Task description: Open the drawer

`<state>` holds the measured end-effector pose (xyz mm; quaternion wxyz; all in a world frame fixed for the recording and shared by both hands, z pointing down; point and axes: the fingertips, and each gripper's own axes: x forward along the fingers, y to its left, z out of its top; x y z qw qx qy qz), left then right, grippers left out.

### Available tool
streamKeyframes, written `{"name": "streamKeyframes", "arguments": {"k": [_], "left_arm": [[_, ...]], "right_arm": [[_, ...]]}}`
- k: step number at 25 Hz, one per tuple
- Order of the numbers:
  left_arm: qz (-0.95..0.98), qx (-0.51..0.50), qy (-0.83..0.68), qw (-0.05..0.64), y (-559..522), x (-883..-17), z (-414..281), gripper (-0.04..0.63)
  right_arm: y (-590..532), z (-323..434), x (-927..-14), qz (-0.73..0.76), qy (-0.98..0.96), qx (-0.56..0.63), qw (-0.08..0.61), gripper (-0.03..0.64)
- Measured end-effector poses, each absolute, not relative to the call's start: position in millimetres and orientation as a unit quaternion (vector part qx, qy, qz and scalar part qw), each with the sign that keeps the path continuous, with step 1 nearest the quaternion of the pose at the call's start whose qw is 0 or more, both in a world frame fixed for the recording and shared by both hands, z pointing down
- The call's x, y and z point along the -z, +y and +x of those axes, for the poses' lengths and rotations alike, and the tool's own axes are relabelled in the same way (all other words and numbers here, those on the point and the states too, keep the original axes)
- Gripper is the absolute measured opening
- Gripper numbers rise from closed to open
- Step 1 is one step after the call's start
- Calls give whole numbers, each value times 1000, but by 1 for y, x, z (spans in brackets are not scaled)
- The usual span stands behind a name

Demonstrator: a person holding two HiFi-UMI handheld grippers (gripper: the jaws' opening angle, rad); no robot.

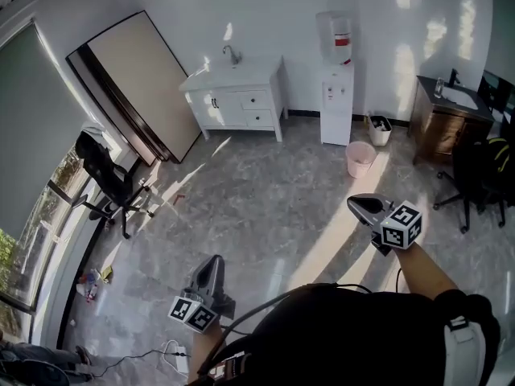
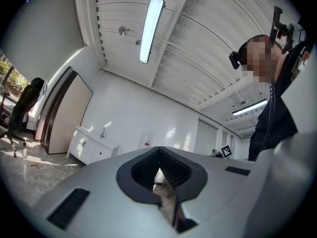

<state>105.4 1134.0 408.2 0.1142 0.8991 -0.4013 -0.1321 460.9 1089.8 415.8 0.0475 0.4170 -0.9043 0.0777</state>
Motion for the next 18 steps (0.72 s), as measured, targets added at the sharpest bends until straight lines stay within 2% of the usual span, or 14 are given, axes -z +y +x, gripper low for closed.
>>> {"name": "streamKeyframes", "arguments": {"k": [12,18], "left_arm": [[921,157,-341,106,1027,-369,18,2],[925,124,-345,96,987,-386,-29,2]], "right_arm": [[1008,358,-389,448,-891,-57,37,2],[977,319,-382,458,-887,-47,32,2]]}}
